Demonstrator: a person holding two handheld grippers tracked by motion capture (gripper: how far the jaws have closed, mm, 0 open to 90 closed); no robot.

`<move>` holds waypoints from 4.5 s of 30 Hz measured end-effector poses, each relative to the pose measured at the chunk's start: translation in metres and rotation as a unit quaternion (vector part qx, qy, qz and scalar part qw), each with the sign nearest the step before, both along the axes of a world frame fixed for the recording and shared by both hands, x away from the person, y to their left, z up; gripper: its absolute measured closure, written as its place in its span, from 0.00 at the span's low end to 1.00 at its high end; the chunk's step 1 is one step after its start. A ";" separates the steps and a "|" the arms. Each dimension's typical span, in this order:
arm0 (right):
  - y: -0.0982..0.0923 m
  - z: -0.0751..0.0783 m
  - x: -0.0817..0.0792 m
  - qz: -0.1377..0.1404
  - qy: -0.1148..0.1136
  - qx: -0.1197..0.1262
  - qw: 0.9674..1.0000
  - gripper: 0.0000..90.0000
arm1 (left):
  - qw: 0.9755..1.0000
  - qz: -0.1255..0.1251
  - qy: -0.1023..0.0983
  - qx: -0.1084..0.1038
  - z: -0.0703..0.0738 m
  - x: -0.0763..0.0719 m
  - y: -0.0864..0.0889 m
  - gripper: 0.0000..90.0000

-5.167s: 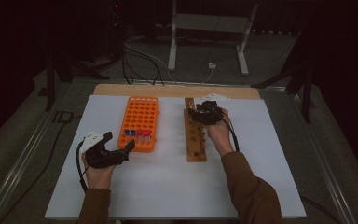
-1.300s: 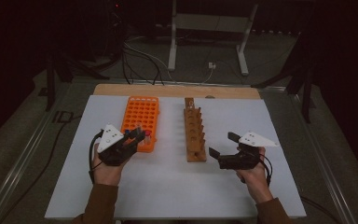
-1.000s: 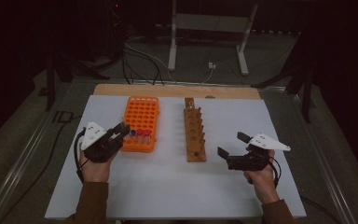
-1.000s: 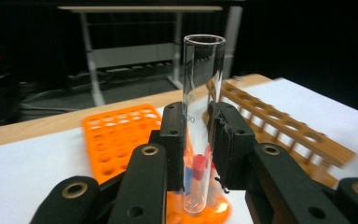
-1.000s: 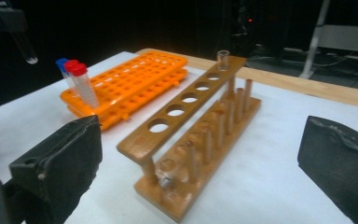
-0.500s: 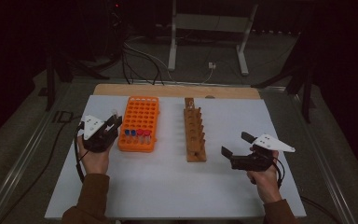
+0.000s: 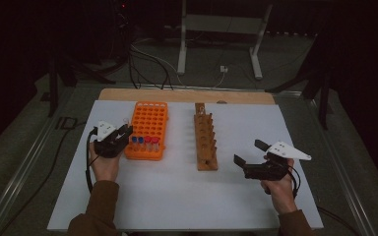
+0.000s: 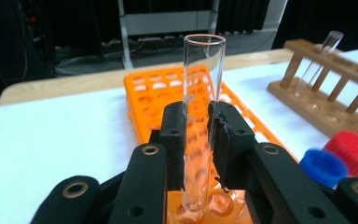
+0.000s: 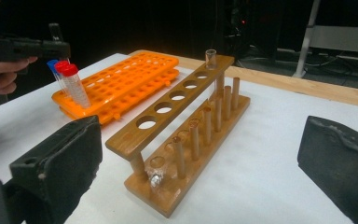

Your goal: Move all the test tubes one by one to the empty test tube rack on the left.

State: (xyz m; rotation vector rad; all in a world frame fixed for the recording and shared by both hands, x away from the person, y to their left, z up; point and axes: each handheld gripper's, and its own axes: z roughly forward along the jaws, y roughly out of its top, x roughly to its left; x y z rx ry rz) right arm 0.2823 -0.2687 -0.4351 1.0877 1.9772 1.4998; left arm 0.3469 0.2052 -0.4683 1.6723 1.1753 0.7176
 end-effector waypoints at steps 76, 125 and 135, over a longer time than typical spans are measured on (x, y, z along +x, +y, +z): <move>0.037 0.010 0.022 0.030 -0.001 -0.050 0.998 0.01 | 0.997 -0.039 0.013 -0.065 0.006 -0.061 -0.001 0.01; 0.134 -0.021 0.194 -0.029 0.058 -0.145 0.987 0.84 | 0.994 -0.075 -0.004 -0.082 0.003 -0.069 -0.025 0.01; 0.134 -0.023 0.195 -0.047 0.071 -0.129 0.988 0.83 | 0.994 -0.070 -0.004 -0.086 0.002 -0.072 -0.022 0.01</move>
